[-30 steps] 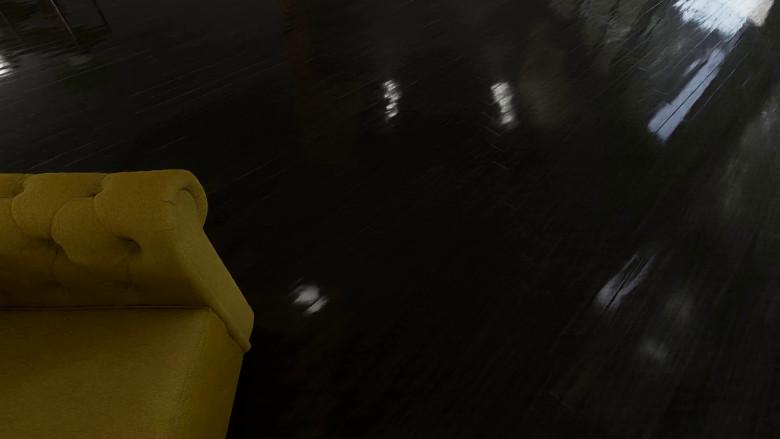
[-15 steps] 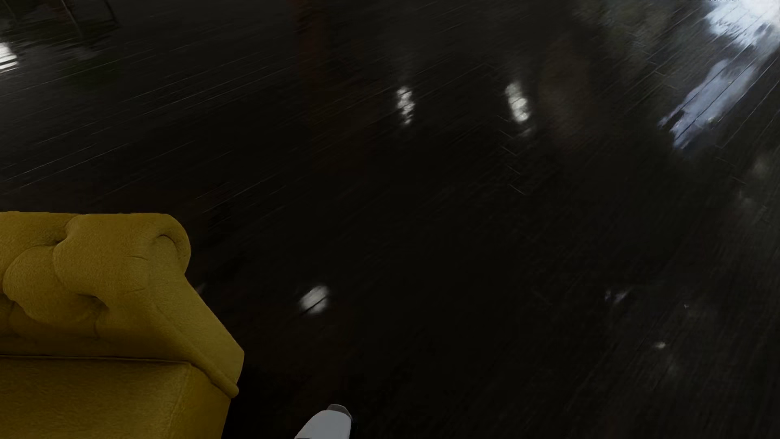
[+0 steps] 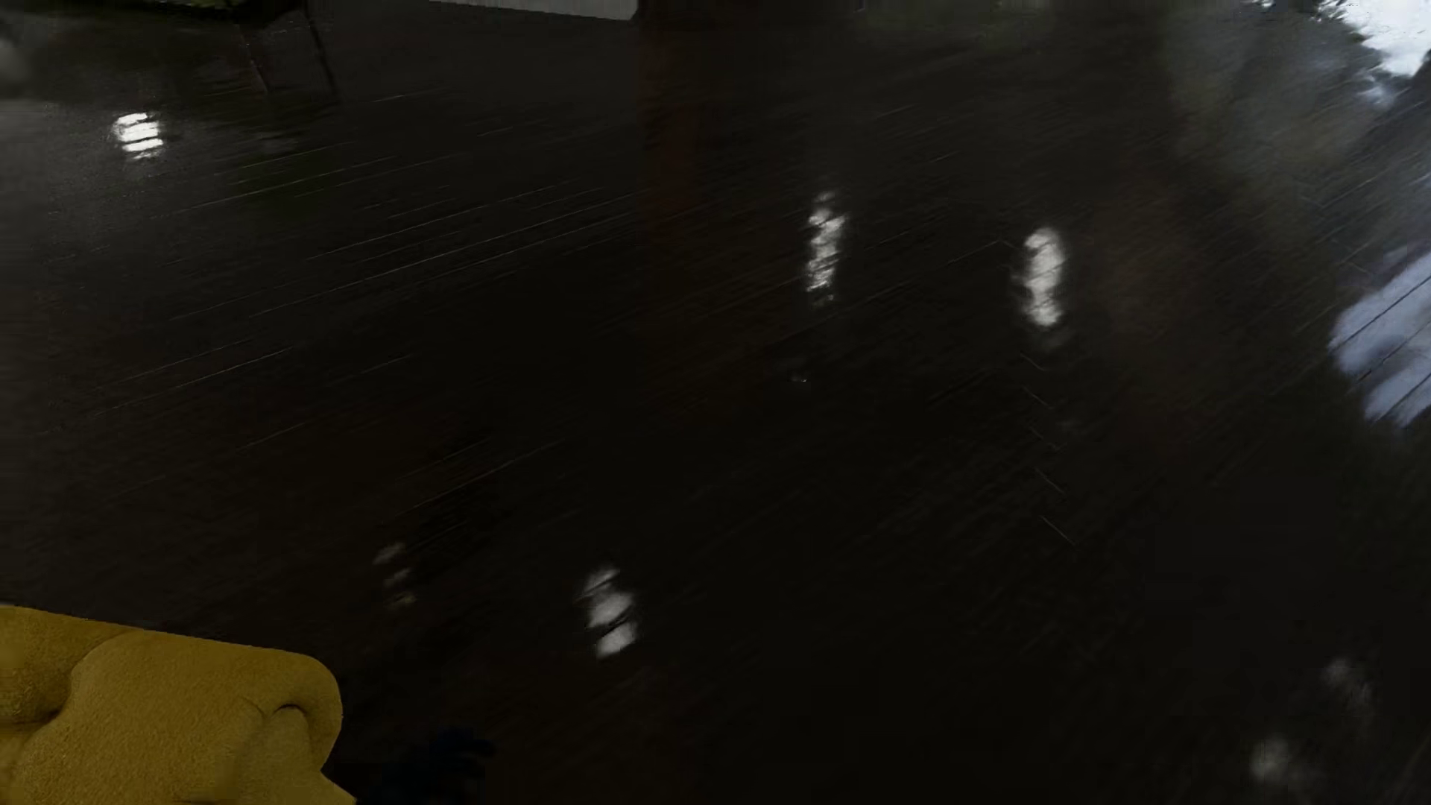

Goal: Avoid the armchair

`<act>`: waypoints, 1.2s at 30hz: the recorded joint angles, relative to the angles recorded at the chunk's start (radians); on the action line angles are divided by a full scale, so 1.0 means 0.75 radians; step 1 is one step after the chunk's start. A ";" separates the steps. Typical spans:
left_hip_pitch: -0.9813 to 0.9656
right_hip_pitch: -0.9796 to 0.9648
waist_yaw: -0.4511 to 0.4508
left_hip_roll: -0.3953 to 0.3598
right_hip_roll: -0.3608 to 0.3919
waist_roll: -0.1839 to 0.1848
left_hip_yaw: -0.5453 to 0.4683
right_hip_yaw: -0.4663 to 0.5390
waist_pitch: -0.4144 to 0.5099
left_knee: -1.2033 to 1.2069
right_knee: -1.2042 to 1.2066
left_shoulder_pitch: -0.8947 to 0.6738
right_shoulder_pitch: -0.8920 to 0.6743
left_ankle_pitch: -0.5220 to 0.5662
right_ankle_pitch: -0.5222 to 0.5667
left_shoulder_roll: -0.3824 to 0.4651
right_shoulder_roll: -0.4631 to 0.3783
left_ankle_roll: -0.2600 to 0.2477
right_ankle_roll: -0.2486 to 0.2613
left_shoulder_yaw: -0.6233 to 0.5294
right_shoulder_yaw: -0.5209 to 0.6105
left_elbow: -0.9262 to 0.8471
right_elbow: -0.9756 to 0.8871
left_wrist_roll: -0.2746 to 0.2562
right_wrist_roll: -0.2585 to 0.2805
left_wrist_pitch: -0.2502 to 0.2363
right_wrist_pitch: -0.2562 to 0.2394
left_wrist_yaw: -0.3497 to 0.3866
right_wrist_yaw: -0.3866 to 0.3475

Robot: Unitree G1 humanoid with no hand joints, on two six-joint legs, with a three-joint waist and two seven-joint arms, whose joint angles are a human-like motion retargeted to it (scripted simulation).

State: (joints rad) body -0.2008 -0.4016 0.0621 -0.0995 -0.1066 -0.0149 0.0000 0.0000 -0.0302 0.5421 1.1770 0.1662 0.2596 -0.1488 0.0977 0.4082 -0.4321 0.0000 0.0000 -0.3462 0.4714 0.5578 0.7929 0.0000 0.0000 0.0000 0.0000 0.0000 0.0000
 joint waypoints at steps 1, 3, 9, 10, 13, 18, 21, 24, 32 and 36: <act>0.047 -0.050 -0.011 -0.002 0.013 0.015 0.000 0.000 0.009 -0.005 -0.118 -0.016 -0.009 -0.018 0.080 -0.002 -0.015 0.000 0.000 0.001 -0.045 -0.042 0.007 0.000 0.000 0.000 0.000 0.000 0.000; 0.140 -0.118 -0.028 0.004 0.039 0.031 0.000 0.000 0.022 -0.015 -0.387 -0.025 -0.028 -0.057 0.086 0.003 -0.042 0.000 0.000 -0.010 -0.062 -0.102 0.014 0.000 0.000 0.000 0.000 0.000 0.000; 0.332 -0.050 -0.142 0.088 0.077 0.057 0.000 0.000 0.012 -0.006 -0.946 0.046 0.025 -0.150 -0.374 -0.004 -0.013 0.000 0.000 -0.113 -0.018 0.246 0.017 0.000 0.000 0.000 0.000 0.000 0.000; 0.347 -0.037 -0.151 0.105 0.088 0.055 0.000 0.000 0.002 0.005 -0.932 0.067 0.046 -0.148 -0.367 -0.008 0.006 0.000 0.000 -0.120 -0.009 0.359 0.028 0.000 0.000 0.000 0.000 0.000 0.000; 0.337 -0.053 -0.097 0.150 0.137 0.059 0.000 0.000 -0.034 0.085 -0.785 0.149 0.087 0.041 -0.243 -0.014 0.075 0.000 0.000 -0.103 0.082 0.641 0.120 0.000 0.000 0.000 0.000 0.000 0.000; -0.163 0.148 0.026 0.234 0.176 0.106 0.000 0.000 -0.043 0.971 -0.884 0.235 0.129 0.229 -0.311 0.008 0.075 0.000 0.000 -0.119 0.204 0.653 0.093 0.000 0.000 0.000 0.000 0.000 0.000; -0.412 0.283 0.145 0.242 0.153 0.081 0.000 0.000 -0.004 1.269 -0.921 0.208 0.103 -0.092 -0.371 -0.004 0.011 0.000 0.000 -0.086 0.214 0.532 0.097 0.000 0.000 0.000 0.000 0.000 0.000; -0.563 0.394 0.217 0.238 0.129 0.038 0.000 0.000 0.011 1.217 -0.931 0.180 0.046 -0.119 -0.444 -0.031 -0.046 0.000 0.000 -0.038 0.188 0.429 0.189 0.000 0.000 0.000 0.000 0.000 0.000; -0.526 0.625 0.233 0.270 0.163 -0.041 0.000 0.000 0.010 0.162 -0.930 0.130 -0.066 0.123 -0.682 -0.024 -0.132 0.000 0.000 -0.061 0.015 0.419 0.190 0.000 0.000 0.000 0.000 0.000 0.000; -0.451 0.690 0.246 0.276 0.150 -0.074 0.000 0.000 -0.023 -0.058 -0.911 0.122 -0.088 0.177 -0.651 -0.003 -0.084 0.000 0.000 -0.101 -0.028 0.583 0.114 0.000 0.000 0.000 0.000 0.000 0.000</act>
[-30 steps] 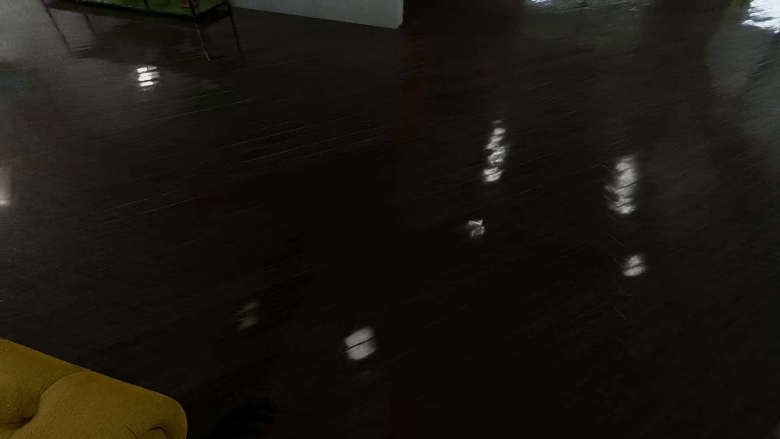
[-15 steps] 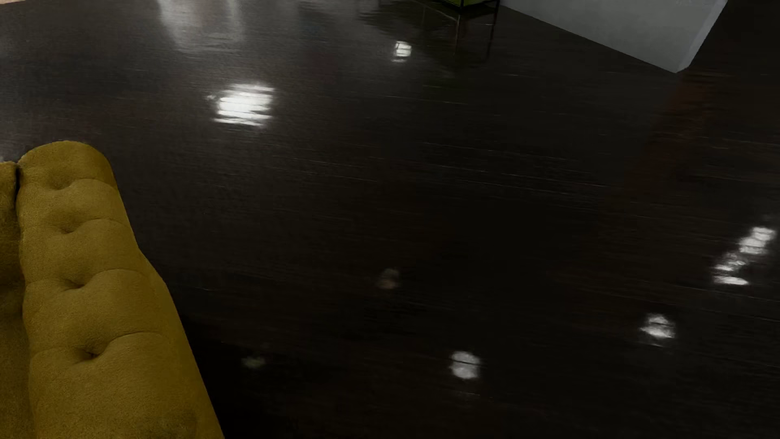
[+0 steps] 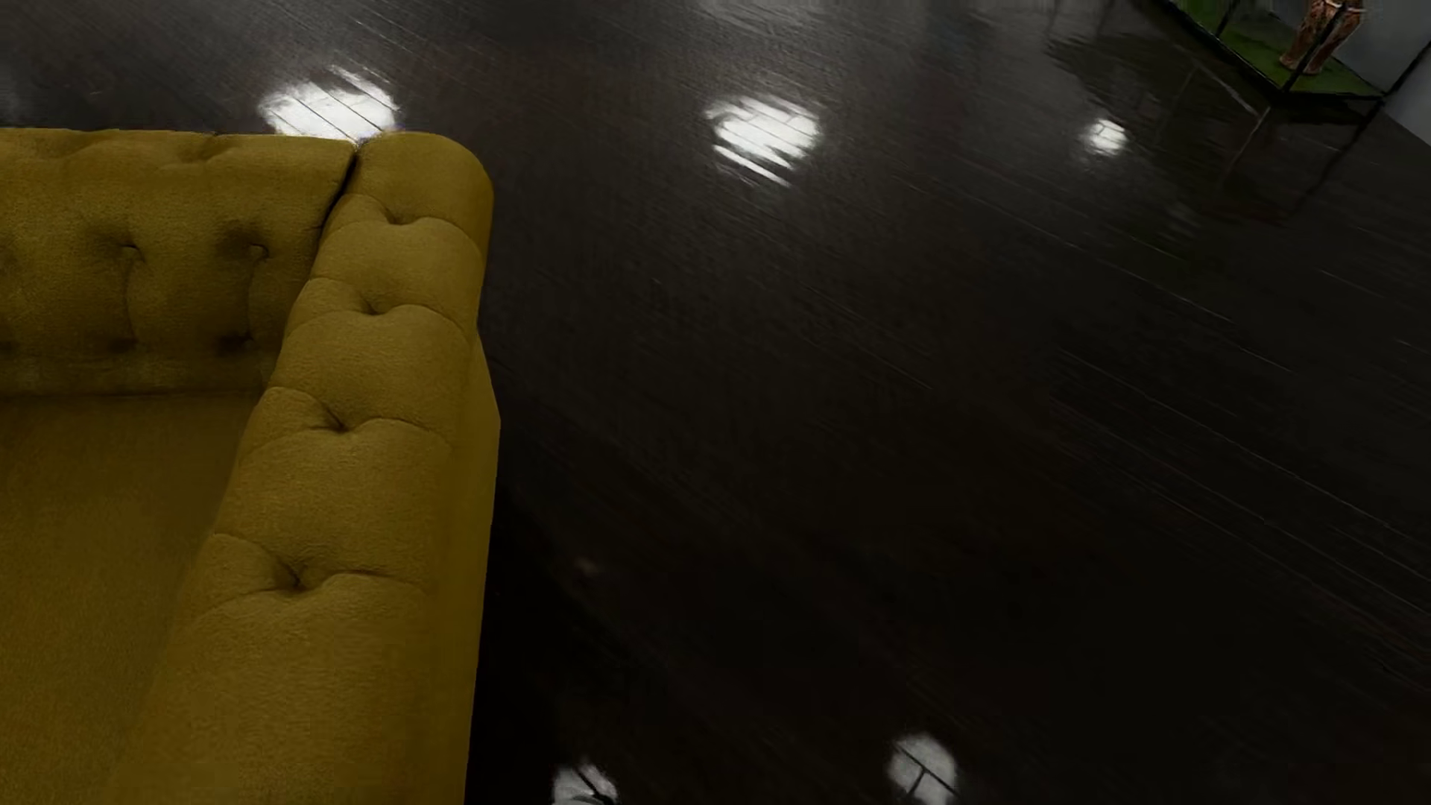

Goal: Avoid the armchair

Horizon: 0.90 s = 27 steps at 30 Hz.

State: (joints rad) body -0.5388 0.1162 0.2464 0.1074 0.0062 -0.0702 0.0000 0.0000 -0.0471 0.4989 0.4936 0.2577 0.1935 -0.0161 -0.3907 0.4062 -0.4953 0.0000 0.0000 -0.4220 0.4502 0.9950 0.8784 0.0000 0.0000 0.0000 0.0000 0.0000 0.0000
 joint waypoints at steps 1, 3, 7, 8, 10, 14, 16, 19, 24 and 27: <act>0.015 0.023 -0.013 -0.021 -0.019 -0.021 0.000 0.000 0.002 0.033 0.010 -0.002 0.011 0.045 0.090 0.007 0.029 0.000 0.000 -0.023 -0.015 0.048 -0.029 0.000 0.000 0.000 0.000 0.000 0.000; 0.061 0.015 -0.050 -0.079 -0.059 -0.064 0.000 0.000 -0.001 0.078 0.094 -0.012 0.053 0.040 0.469 0.022 0.099 0.000 0.000 -0.051 -0.023 0.108 -0.081 0.000 0.000 0.000 0.000 0.000 0.000; 0.258 -0.247 -0.087 -0.120 -0.131 -0.041 0.000 0.000 -0.028 0.050 0.620 -0.018 0.106 -0.080 0.845 0.050 0.118 0.000 0.000 -0.001 0.088 -0.056 -0.219 0.000 0.000 0.000 0.000 0.000 0.000; 0.312 -0.315 -0.099 -0.129 -0.138 -0.030 0.000 0.000 -0.012 0.051 0.750 -0.029 0.098 -0.109 0.747 0.056 0.109 0.000 0.000 0.013 0.089 -0.119 -0.230 0.000 0.000 0.000 0.000 0.000 0.000; 0.411 -0.444 -0.150 -0.147 -0.133 0.003 0.000 0.000 0.026 0.041 0.875 -0.074 0.065 -0.151 0.663 0.059 0.094 0.000 0.000 0.047 0.070 -0.196 -0.209 0.000 0.000 0.000 0.000 0.000 0.000; 0.567 -0.666 -0.322 -0.152 -0.058 0.072 0.000 0.000 0.062 0.021 0.670 -0.154 0.041 -0.219 0.854 0.075 0.043 0.000 0.000 0.066 0.059 -0.244 -0.215 0.000 0.000 0.000 0.000 0.000 0.000; 0.646 -0.743 -0.387 -0.150 -0.038 0.091 0.000 0.000 0.078 0.018 0.504 -0.167 0.057 -0.272 0.731 0.084 0.027 0.000 0.000 0.066 0.052 -0.257 -0.216 0.000 0.000 0.000 0.000 0.000 0.000; 0.752 -0.791 -0.455 -0.144 -0.045 0.110 0.000 0.000 0.084 0.021 0.179 -0.160 0.094 -0.364 0.588 0.077 0.036 0.000 0.000 0.050 0.045 -0.230 -0.143 0.000 0.000 0.000 0.000 0.000 0.000; 0.875 -0.817 -0.497 -0.137 -0.085 0.107 0.000 0.000 0.030 0.047 -0.107 -0.072 0.200 -0.536 0.280 0.038 0.086 0.000 0.000 -0.035 0.074 -0.121 -0.005 0.000 0.000 0.000 0.000 0.000 0.000; 0.983 -0.859 -0.515 -0.088 -0.064 0.095 0.000 0.000 -0.031 0.016 -0.048 0.025 0.271 -0.605 0.563 0.020 0.123 0.000 0.000 -0.088 0.104 -0.027 0.036 0.000 0.000 0.000 0.000 0.000 0.000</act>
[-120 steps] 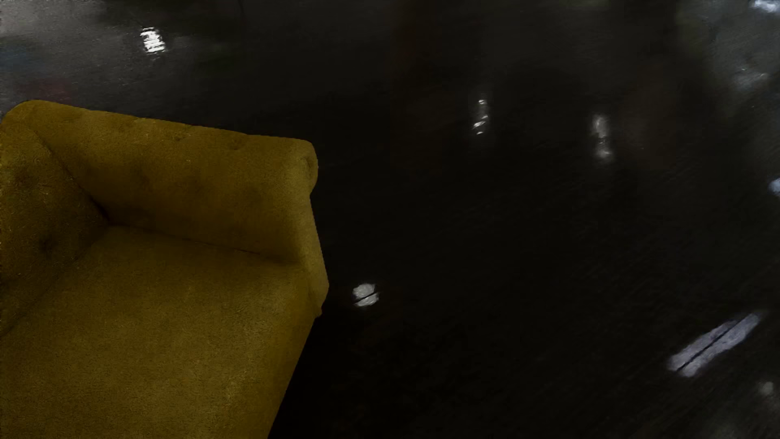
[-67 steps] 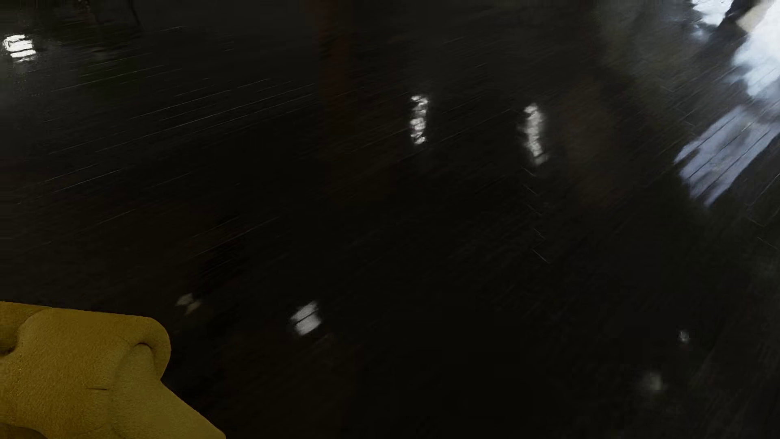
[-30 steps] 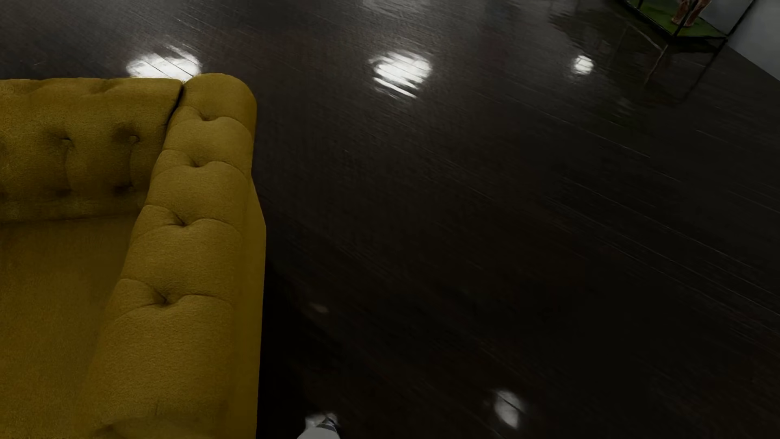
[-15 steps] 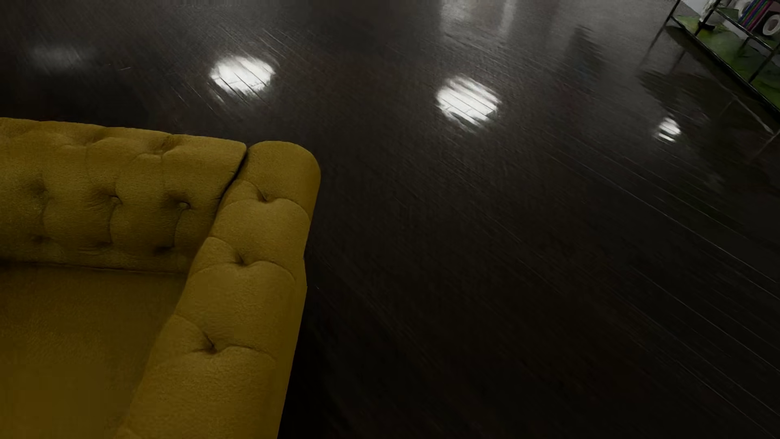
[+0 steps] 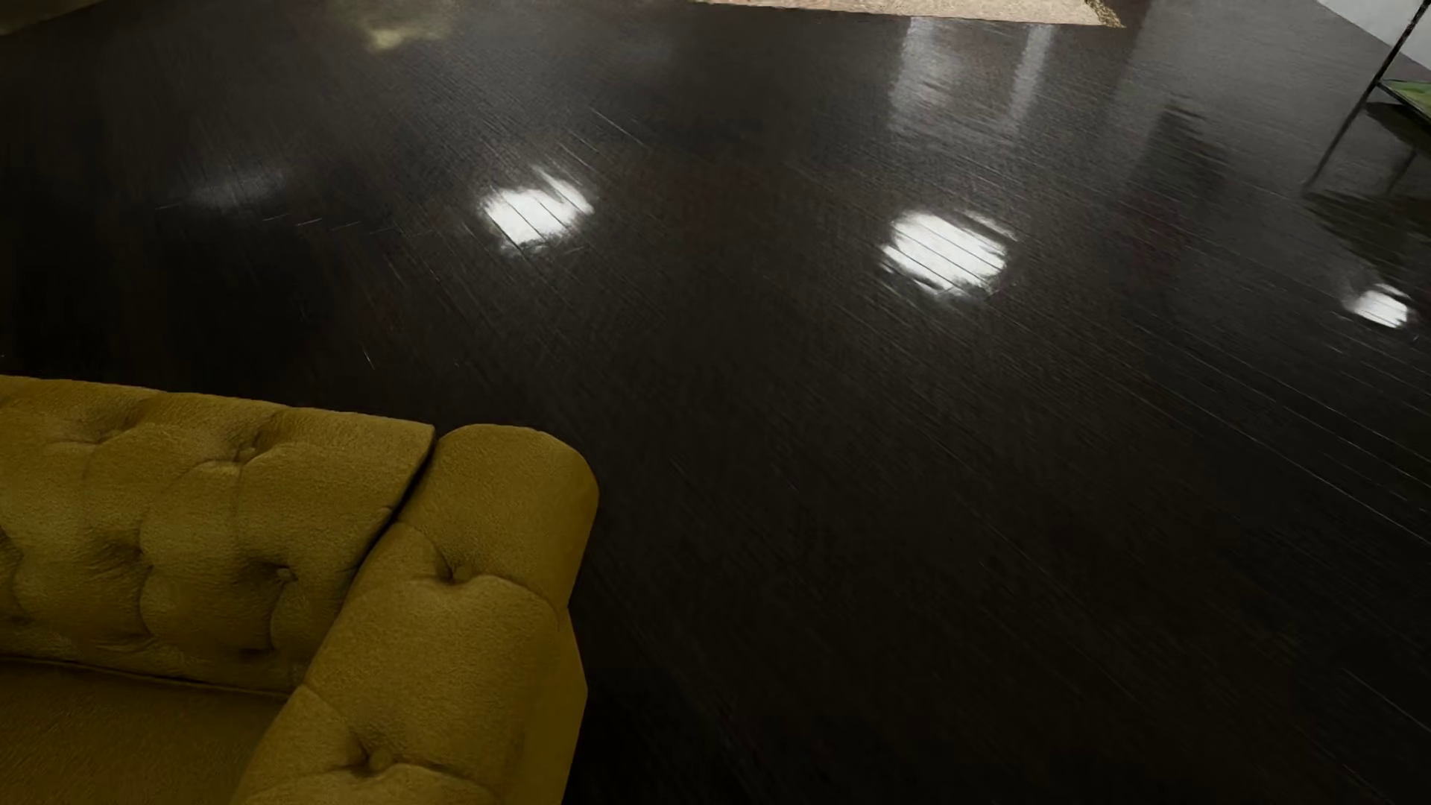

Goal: Avoid the armchair

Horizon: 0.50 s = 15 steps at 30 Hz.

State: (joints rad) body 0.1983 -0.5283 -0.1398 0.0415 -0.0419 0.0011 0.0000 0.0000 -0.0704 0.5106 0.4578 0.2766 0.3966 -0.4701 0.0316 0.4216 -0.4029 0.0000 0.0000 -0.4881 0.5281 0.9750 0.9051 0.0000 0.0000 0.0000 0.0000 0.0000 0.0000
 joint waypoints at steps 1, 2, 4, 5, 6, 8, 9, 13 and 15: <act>0.031 -0.052 0.012 0.025 0.017 0.006 0.000 0.000 -0.019 -0.012 0.077 0.030 0.012 0.014 0.145 -0.011 0.009 0.000 0.000 -0.003 0.009 0.030 0.008 0.000 0.000 0.000 0.000 0.000 0.000; 0.063 -0.100 0.030 0.056 0.044 0.023 0.000 0.000 -0.023 -0.016 0.178 0.058 0.012 0.067 0.208 -0.028 0.015 0.000 0.000 0.011 0.012 0.056 0.015 0.000 0.000 0.000 0.000 0.000 0.000; 0.088 -0.107 0.033 0.102 0.074 0.037 0.000 0.000 -0.011 0.022 0.305 0.100 -0.008 0.311 0.164 -0.057 0.014 0.000 0.000 0.035 -0.006 0.096 0.003 0.000 0.000 0.000 0.000 0.000 0.000; 0.050 -0.079 0.017 0.121 0.073 0.031 0.000 0.000 -0.016 0.077 0.311 0.104 -0.022 0.501 0.124 -0.060 0.012 0.000 0.000 0.019 -0.023 0.106 -0.018 0.000 0.000 0.000 0.000 0.000 0.000; -0.020 -0.053 0.013 0.142 0.078 0.029 0.000 0.000 -0.028 0.160 0.299 0.090 -0.038 0.706 0.094 -0.056 0.007 0.000 0.000 0.006 -0.051 0.107 -0.047 0.000 0.000 0.000 0.000 0.000 0.000; -0.185 0.013 0.049 0.168 0.114 0.028 0.000 0.000 -0.027 0.393 0.262 0.034 -0.079 1.007 0.050 -0.046 -0.019 0.000 0.000 0.054 -0.107 0.074 -0.115 0.000 0.000 0.000 0.000 0.000 0.000; -0.270 0.060 0.071 0.167 0.127 0.020 0.000 0.000 -0.012 0.525 0.235 0.002 -0.109 1.049 0.027 -0.037 -0.043 0.000 0.000 0.104 -0.126 0.033 -0.145 0.000 0.000 0.000 0.000 0.000 0.000; -0.549 0.224 0.218 0.106 0.147 -0.037 0.000 0.000 0.091 0.878 0.151 -0.164 -0.291 0.428 -0.055 0.016 -0.160 0.000 0.000 0.271 -0.193 -0.169 -0.173 0.000 0.000 0.000 0.000 0.000 0.000; -0.642 0.275 0.285 0.078 0.133 -0.073 0.000 0.000 0.123 0.763 0.119 -0.228 -0.376 0.309 -0.090 0.045 -0.199 0.000 0.000 0.300 -0.244 -0.246 -0.157 0.000 0.000 0.000 0.000 0.000 0.000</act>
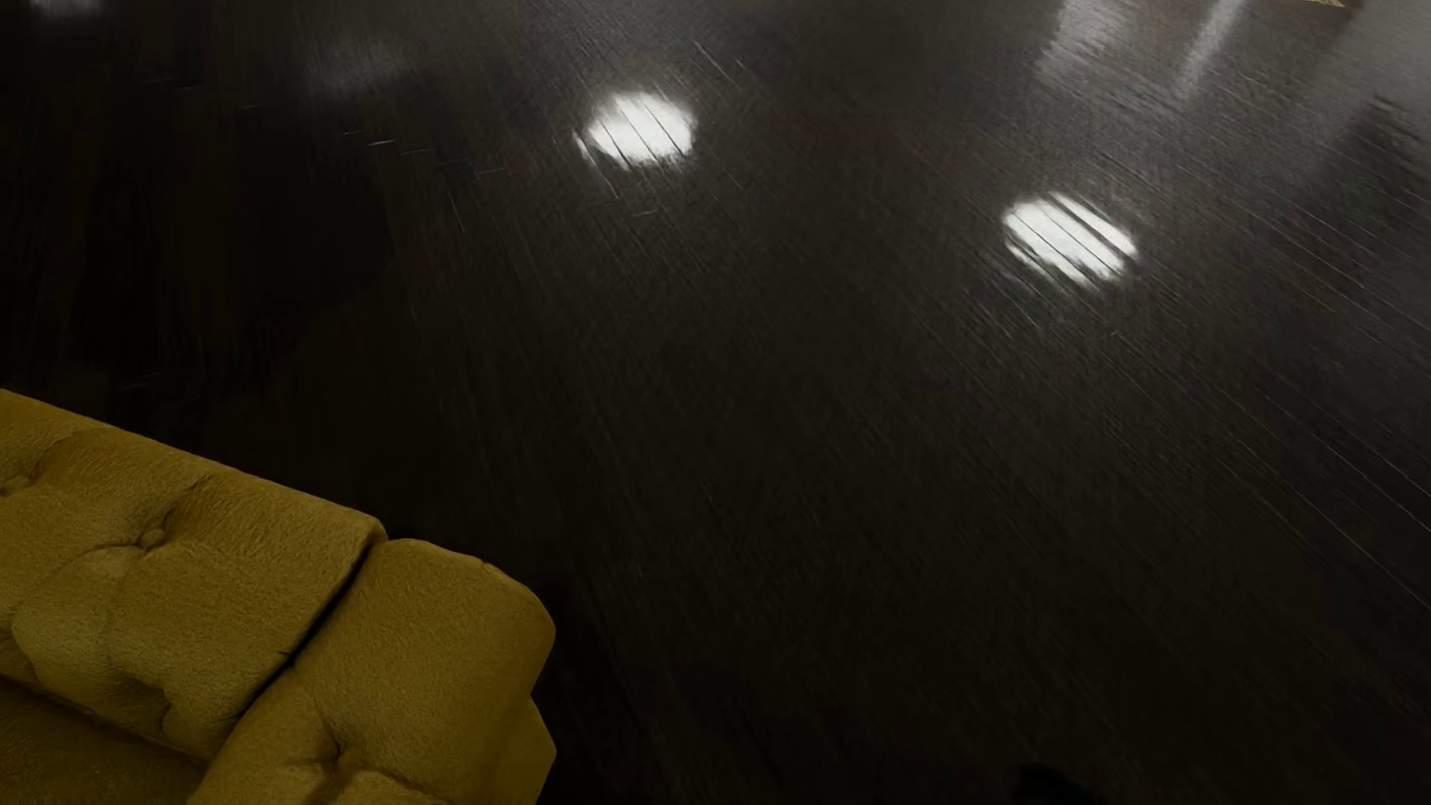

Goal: Avoid the armchair

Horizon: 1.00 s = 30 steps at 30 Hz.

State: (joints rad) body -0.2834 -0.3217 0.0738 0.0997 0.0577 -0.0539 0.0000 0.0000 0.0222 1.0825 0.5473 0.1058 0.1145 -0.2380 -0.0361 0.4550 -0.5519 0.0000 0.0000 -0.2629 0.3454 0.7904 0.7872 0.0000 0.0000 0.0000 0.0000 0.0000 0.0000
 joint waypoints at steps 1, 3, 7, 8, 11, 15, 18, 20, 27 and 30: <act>-0.037 0.023 0.014 -0.017 -0.009 -0.013 0.000 0.000 0.007 -0.109 -0.019 -0.017 -0.033 0.011 -0.018 0.011 -0.013 0.000 0.000 0.005 -0.023 -0.030 0.000 0.000 0.000 0.000 0.000 0.000 0.000; -0.060 0.068 0.028 -0.058 -0.020 -0.030 0.000 0.000 0.012 -0.373 -0.055 -0.030 -0.075 0.064 -0.048 0.025 -0.028 0.000 0.000 -0.010 -0.053 -0.056 -0.028 0.000 0.000 0.000 0.000 0.000 0.000; 0.011 0.104 0.071 -0.080 -0.013 -0.011 0.000 0.000 -0.041 -0.683 -0.074 0.022 -0.076 0.187 -0.113 -0.002 -0.023 0.000 0.000 -0.048 -0.024 0.026 -0.121 0.000 0.000 0.000 0.000 0.000 0.000; 0.045 0.100 0.067 -0.066 -0.002 0.008 0.000 0.000 -0.064 -0.713 -0.069 0.050 -0.068 0.171 -0.128 -0.021 -0.015 0.000 0.000 -0.042 -0.008 0.071 -0.128 0.000 0.000 0.000 0.000 0.000 0.000; 0.153 0.123 -0.030 -0.033 0.028 0.087 0.000 0.000 -0.114 -0.827 -0.075 0.113 -0.020 0.076 -0.177 -0.070 0.009 0.000 0.000 -0.096 0.022 0.250 -0.096 0.000 0.000 0.000 0.000 0.000 0.000; 0.182 0.210 -0.161 -0.030 0.020 0.117 0.000 0.000 -0.153 -0.855 -0.126 0.140 0.104 0.106 -0.259 -0.091 0.100 0.000 0.000 -0.208 0.079 0.414 0.156 0.000 0.000 0.000 0.000 0.000 0.000; 0.179 0.249 -0.140 -0.030 0.016 0.120 0.000 0.000 -0.160 -0.842 -0.140 0.129 0.185 0.095 -0.314 -0.091 0.185 0.000 0.000 -0.173 0.193 0.335 0.339 0.000 0.000 0.000 0.000 0.000 0.000; 0.183 0.262 -0.113 -0.029 0.012 0.124 0.000 0.000 -0.172 -0.842 -0.142 0.119 0.223 0.087 -0.343 -0.100 0.228 0.000 0.000 -0.164 0.236 0.273 0.368 0.000 0.000 0.000 0.000 0.000 0.000; 0.180 0.268 -0.138 -0.025 0.019 0.132 0.000 0.000 -0.174 -0.849 -0.148 0.104 0.220 0.070 -0.369 -0.105 0.248 0.000 0.000 -0.235 0.265 0.238 0.278 0.000 0.000 0.000 0.000 0.000 0.000; 0.170 0.255 -0.141 -0.030 0.005 0.122 0.000 0.000 -0.175 -0.833 -0.145 0.109 0.207 0.072 -0.364 -0.103 0.229 0.000 0.000 -0.244 0.257 0.251 0.293 0.000 0.000 0.000 0.000 0.000 0.000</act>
State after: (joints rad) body -0.1558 -0.1306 -0.0319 0.0772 0.0618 0.0379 0.0000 0.0000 -0.1091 0.4576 0.4386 0.1873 0.2695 -0.1842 -0.3093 0.3776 -0.3801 0.0000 0.0000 -0.4458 0.5384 0.9784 1.0070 0.0000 0.0000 0.0000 0.0000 0.0000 0.0000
